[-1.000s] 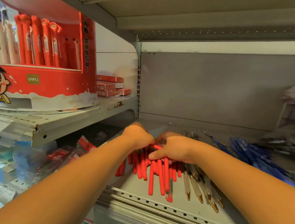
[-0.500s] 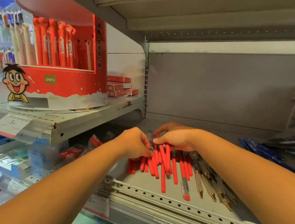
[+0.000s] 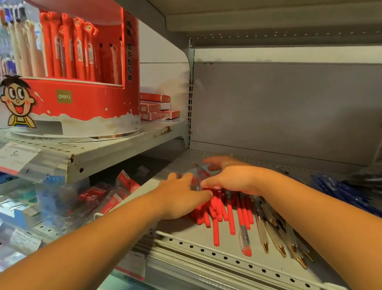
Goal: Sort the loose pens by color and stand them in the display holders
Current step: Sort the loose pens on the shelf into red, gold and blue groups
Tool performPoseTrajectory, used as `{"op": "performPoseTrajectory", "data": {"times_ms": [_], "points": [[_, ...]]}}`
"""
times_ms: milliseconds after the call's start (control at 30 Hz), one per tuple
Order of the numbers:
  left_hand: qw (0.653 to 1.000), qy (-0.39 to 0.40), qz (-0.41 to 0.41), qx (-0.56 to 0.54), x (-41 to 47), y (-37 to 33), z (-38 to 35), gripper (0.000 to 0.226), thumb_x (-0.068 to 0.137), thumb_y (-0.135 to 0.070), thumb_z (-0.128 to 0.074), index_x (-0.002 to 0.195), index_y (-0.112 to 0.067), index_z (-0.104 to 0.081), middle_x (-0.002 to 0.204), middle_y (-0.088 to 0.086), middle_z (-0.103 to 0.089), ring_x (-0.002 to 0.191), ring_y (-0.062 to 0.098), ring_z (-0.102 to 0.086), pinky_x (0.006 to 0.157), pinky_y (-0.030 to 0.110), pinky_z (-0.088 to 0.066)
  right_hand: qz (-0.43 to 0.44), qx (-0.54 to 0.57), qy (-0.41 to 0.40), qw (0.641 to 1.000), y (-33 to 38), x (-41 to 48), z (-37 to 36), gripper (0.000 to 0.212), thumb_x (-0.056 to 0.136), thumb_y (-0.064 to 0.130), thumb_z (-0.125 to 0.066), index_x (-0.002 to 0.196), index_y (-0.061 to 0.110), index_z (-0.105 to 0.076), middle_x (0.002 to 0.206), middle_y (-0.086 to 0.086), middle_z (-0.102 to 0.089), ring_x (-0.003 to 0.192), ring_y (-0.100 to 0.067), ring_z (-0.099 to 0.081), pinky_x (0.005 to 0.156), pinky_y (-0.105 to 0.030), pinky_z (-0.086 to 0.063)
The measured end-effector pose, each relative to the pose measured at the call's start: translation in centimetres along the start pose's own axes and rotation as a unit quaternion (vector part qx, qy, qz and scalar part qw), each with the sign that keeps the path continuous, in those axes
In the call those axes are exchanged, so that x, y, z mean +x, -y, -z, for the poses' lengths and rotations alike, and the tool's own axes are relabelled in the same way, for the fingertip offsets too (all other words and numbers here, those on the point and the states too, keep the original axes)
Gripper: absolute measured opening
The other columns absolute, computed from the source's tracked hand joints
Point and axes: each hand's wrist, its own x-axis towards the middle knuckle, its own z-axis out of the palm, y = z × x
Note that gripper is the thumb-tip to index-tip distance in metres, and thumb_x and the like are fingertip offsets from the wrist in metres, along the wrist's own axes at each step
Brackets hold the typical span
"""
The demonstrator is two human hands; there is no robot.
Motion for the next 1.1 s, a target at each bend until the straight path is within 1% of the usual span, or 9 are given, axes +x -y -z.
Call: {"op": "performPoseTrajectory", "data": {"times_ms": [100,267,400,533,633,767,867,967,1100], "points": [[0.998,0.062,-0.015,0.001,-0.1,-0.2,-0.1,0.092,0.076,-0.084,-0.046,0.151,-0.043,-0.014,0.162,0.008,-0.009,0.148,0.04,-0.008,0.116,0.057,-0.019,0.015,-0.098,-0.009,0.995,0.6,-0.8,0.5,0.058,0.091,0.029,-0.066,0.144,0.027,-0.043,0.141,0.002,-0.05,0.119,-0.016,-0.052,0.091,-0.025,-0.039],[0.98,0.158,-0.035,0.113,-0.3,-0.4,-0.7,0.113,0.058,-0.096,-0.048,0.145,-0.058,0.013,0.163,0.005,0.021,0.146,0.04,0.021,0.117,0.062,0.0,0.035,-0.207,0.048,0.977,0.3,-2.9,1.9,0.026,0.092,0.017,-0.062,0.117,0.022,-0.061,0.112,0.004,-0.063,0.099,-0.014,-0.061,0.08,-0.024,-0.049],[0.972,0.152,-0.07,0.167,0.2,-0.5,-0.3,0.11,0.062,-0.096,-0.042,0.148,-0.054,0.011,0.165,0.006,0.01,0.149,0.041,0.008,0.119,0.06,-0.008,0.029,-0.213,0.096,0.972,-0.7,-4.4,2.0,0.021,0.092,0.023,-0.066,0.112,0.024,-0.061,0.1,0.008,-0.062,0.088,-0.007,-0.062,0.075,-0.022,-0.052],[0.963,0.139,-0.115,0.2,1.1,-0.2,-0.1,0.092,0.071,-0.092,-0.035,0.147,-0.052,-0.002,0.157,0.005,-0.022,0.143,0.04,-0.024,0.113,0.057,-0.029,0.051,-0.206,0.068,0.975,-1.0,-4.0,1.1,0.026,0.089,0.027,-0.069,0.113,0.026,-0.062,0.099,0.01,-0.061,0.081,-0.005,-0.059,0.066,-0.016,-0.043],[0.959,0.127,-0.123,0.222,1.6,0.1,0.0,0.082,0.079,-0.086,-0.031,0.148,-0.05,-0.006,0.149,0.004,-0.032,0.137,0.037,-0.033,0.112,0.053,-0.033,0.058,-0.188,0.048,0.979,-1.0,-3.2,0.2,0.022,0.089,0.029,-0.07,0.108,0.027,-0.061,0.097,0.007,-0.063,0.078,-0.007,-0.059,0.065,-0.019,-0.045],[0.967,0.148,-0.132,0.159,1.5,0.6,0.4,0.093,0.067,-0.093,-0.041,0.144,-0.059,-0.001,0.155,-0.001,-0.024,0.143,0.035,-0.025,0.115,0.055,-0.027,0.053,-0.142,0.037,0.988,-1.7,-3.1,0.2,0.019,0.089,0.026,-0.069,0.107,0.028,-0.061,0.096,0.008,-0.064,0.08,-0.006,-0.062,0.069,-0.02,-0.051],[0.967,0.17,-0.143,0.127,1.1,0.7,0.7,0.111,0.054,-0.092,-0.059,0.141,-0.065,0.004,0.159,-0.008,-0.012,0.147,0.032,-0.014,0.118,0.057,-0.021,0.052,-0.15,-0.002,0.987,-2.3,-3.2,1.5,0.012,0.097,0.02,-0.056,0.103,0.03,-0.061,0.098,0.012,-0.061,0.078,-0.001,-0.061,0.06,-0.012,-0.047],[0.961,0.173,-0.172,0.127,1.0,0.9,0.9,0.118,0.054,-0.083,-0.071,0.142,-0.063,0.005,0.16,-0.014,-0.002,0.149,0.028,-0.005,0.119,0.058,-0.016,0.039,-0.157,-0.035,0.986,-2.9,-3.0,3.0,0.027,0.097,0.008,-0.05,0.101,0.033,-0.059,0.103,0.011,-0.062,0.083,0.003,-0.057,0.062,-0.009,-0.039],[0.958,0.18,-0.185,0.123,0.9,1.2,0.9,0.116,0.054,-0.081,-0.073,0.139,-0.067,0.005,0.159,-0.02,0.006,0.15,0.025,0.003,0.119,0.06,-0.014,0.015,-0.243,0.02,0.97,-4.2,-2.9,2.6,0.037,0.097,0.033,-0.056,0.133,0.036,-0.05,0.137,0.008,-0.05,0.111,-0.005,-0.051,0.087,-0.018,-0.039]]}}
